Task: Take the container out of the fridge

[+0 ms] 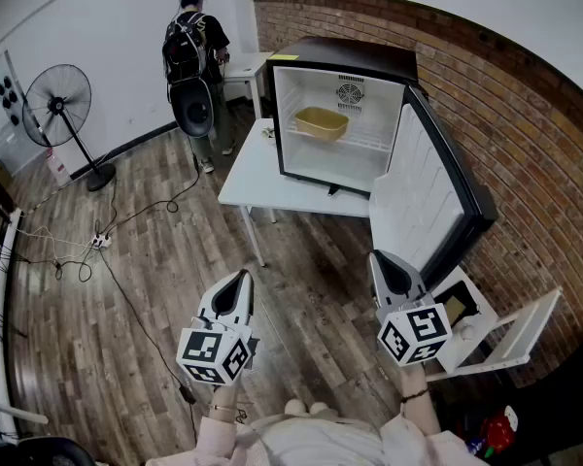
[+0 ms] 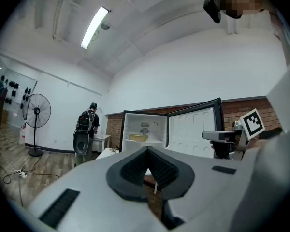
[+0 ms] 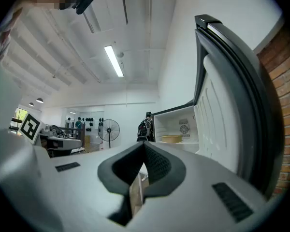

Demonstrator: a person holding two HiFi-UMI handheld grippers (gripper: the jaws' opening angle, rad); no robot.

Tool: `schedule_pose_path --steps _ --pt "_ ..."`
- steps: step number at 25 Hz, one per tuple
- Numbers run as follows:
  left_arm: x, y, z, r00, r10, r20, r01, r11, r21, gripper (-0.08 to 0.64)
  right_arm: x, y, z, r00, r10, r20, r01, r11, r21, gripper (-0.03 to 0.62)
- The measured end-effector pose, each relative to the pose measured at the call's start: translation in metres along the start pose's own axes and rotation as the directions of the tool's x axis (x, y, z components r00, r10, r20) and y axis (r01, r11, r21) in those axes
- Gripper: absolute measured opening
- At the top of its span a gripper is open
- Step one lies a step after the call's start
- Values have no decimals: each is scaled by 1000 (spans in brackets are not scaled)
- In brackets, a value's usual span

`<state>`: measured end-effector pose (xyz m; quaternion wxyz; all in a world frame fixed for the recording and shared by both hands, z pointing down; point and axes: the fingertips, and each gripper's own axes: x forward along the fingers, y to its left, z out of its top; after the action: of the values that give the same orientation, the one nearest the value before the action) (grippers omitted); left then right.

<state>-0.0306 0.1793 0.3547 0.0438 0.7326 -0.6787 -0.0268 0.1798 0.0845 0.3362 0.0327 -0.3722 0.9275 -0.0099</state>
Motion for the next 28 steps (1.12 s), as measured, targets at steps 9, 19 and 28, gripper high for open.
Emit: schedule_pose_path --steps 9,19,28 --pt "8 4 0 1000 -11 -1 11 1000 -2 -8 8 1 -1 1000 -1 -1 1 1000 -7 2" --pt "21 16 0 999 -41 -1 41 999 0 -8 33 10 -11 1000 1 12 -1 1000 27 3" --pt "22 29 -9 996 -80 -24 80 997 11 -8 44 18 -25 999 -43 20 41 995 89 114"
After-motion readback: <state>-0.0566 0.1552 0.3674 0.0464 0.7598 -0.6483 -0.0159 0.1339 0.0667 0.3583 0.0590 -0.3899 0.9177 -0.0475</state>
